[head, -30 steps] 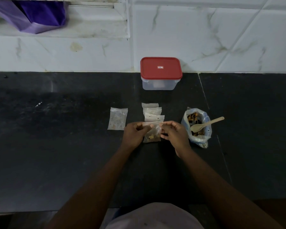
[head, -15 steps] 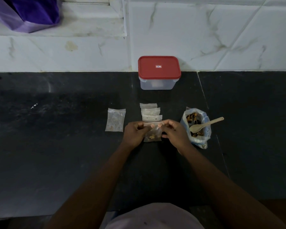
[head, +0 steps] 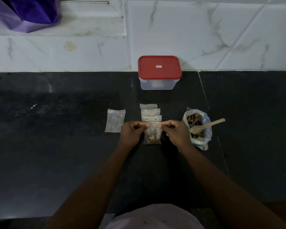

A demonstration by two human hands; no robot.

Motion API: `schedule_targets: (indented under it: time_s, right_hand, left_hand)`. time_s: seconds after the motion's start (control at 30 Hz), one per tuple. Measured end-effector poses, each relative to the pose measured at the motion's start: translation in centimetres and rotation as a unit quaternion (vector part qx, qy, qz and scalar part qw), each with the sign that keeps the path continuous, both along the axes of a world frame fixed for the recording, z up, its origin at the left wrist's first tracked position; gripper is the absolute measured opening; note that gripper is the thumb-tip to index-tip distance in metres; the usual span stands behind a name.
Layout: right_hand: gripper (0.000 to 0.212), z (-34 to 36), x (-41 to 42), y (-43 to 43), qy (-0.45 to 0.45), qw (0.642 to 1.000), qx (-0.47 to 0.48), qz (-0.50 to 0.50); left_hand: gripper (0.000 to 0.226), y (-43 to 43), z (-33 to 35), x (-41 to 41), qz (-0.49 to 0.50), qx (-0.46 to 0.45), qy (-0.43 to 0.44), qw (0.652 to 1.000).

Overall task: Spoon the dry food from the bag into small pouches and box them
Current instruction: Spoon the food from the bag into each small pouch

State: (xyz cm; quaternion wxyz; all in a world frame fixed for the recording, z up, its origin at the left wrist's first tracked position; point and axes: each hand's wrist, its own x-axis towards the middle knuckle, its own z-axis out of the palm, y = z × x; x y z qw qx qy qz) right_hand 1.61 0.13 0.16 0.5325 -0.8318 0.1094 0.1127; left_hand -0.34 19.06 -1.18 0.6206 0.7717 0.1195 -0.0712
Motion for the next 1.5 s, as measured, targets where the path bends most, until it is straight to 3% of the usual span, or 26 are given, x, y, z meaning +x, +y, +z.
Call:
schedule_targets:
  time_s: [0.4,0.57,0.67,0.87,1.0,1.23,1.37,1.5]
  right_hand:
    - [0.02,1.1,0.3,0.3,0.011,0.999,0.03,-0.018]
    - [0.018,2.7,-0.2,1.8,-0.169,0.984,-0.063,-0.006]
    - [0.012,4.1,-0.6,4.0,-0.203,0.976,-0.057,0.056]
    - [0.024,4.0,0.2,9.6,-0.056,0.989,-0.003,0.14]
    - [0.04,2.3,1.6,13.0,0.059,0.989,0.002,0.134]
    - [0.04,-0.2,2.9,15.7,0.121,0.987,-0.044,0.101]
    - [0.029,-0.3,3.1,16.2,0.151,0.985,-0.008,0.078]
    - [0.027,-0.9,3.0,16.3,0.162,0.985,0.029,0.058]
  left_hand:
    - [0.015,0.3,1.3,0.0,0.056,-0.02,0.016,0.998]
    - [0.015,1.7,1.8,-0.1,0.085,0.088,-0.016,0.992]
    - [0.026,3.1,1.8,0.0,0.101,0.181,-0.023,0.978]
    - [0.041,6.4,2.4,0.5,0.149,0.226,0.033,0.962]
    - [0.052,8.0,2.6,0.9,0.145,0.224,0.1,0.959]
    - [0.063,9.6,2.0,1.6,0.121,0.192,0.15,0.962]
    - [0.053,9.7,2.1,1.7,0.122,0.144,0.154,0.97]
    - [0.019,9.6,2.1,1.6,0.147,0.089,0.171,0.97]
